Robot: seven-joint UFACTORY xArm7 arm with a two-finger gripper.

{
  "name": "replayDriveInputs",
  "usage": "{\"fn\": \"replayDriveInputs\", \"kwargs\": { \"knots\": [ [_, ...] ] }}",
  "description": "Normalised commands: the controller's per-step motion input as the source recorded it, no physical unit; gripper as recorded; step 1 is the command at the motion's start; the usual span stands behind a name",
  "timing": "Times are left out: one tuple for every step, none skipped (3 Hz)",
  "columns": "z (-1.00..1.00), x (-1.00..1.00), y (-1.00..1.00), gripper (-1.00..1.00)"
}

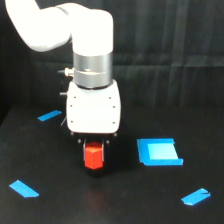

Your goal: Pick up the red object from the table

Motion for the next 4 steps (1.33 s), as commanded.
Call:
{"fn": "replayDriveInputs", "kwargs": {
  "knots": [
    [0.95,-0.11,0.1,-0.96],
    [1.0,0.04,0.21,-1.0],
    [0.98,0.1,0.22,-1.0],
    [0.91,0.02,0.05,-1.0]
  ]
}}
